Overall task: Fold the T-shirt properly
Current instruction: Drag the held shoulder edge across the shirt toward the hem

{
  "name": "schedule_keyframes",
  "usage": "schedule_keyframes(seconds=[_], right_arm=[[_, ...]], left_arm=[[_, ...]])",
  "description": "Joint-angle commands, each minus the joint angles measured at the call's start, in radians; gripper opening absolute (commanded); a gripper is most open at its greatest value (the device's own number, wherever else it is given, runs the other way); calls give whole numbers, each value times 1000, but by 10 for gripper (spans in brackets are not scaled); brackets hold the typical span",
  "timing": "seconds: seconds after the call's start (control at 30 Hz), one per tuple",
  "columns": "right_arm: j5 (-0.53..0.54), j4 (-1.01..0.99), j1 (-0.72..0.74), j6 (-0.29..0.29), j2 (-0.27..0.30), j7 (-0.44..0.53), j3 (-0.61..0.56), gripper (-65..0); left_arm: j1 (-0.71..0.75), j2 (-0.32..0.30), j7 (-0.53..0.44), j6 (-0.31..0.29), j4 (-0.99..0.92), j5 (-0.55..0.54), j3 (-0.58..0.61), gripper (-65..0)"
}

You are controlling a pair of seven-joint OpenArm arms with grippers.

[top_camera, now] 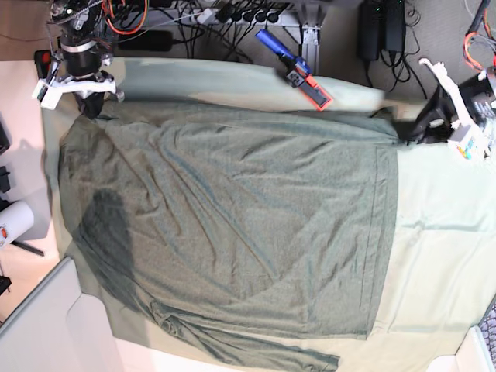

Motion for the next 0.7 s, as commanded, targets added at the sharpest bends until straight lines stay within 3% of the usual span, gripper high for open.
schedule_keyframes(seconds=[0.0, 0.23, 0.67], right_arm=[[2, 19, 21, 8, 13, 32, 8, -650], [-47, -3, 150, 19, 14, 59, -8, -650], [-204, -257, 389, 32, 14, 144, -135, -650]], left_arm=[[-25, -12, -25, -10, -4, 0, -8, -650], [-244, -12, -43, -10, -208, 5, 74, -650], [-644, -2, -207, -10, -652, 213, 327, -650]])
